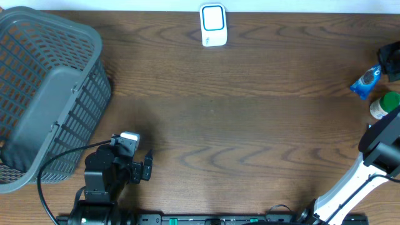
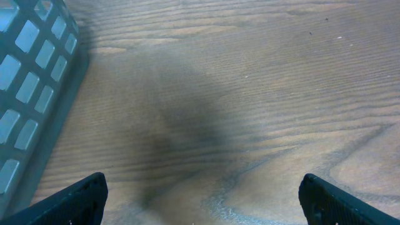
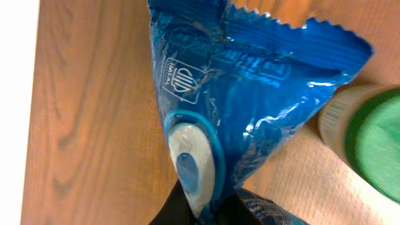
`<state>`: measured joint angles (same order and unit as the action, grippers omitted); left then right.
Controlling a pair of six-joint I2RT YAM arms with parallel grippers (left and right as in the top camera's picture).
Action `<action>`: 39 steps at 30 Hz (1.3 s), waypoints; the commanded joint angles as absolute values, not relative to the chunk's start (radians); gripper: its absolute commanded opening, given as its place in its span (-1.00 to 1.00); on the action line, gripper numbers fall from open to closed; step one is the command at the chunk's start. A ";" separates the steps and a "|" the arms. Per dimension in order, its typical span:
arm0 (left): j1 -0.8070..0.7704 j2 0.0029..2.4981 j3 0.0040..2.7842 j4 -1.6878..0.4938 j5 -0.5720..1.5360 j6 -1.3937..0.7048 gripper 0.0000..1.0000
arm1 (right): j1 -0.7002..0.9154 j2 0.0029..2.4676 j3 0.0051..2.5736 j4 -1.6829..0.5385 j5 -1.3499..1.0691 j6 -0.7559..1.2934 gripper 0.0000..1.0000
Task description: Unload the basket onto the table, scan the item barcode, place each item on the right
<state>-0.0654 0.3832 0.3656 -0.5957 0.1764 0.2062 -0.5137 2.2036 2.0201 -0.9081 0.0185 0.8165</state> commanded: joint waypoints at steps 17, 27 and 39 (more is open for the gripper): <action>-0.063 0.378 0.362 -0.595 0.170 0.197 0.96 | -0.505 1.950 2.019 -0.988 -0.153 0.623 -0.04; -0.063 0.378 0.362 -0.595 0.170 0.197 0.96 | -0.139 1.647 2.019 -1.034 -0.141 0.567 0.02; -0.063 0.378 0.362 -0.595 0.170 0.197 0.96 | 0.132 1.403 2.019 -1.167 0.084 0.567 0.99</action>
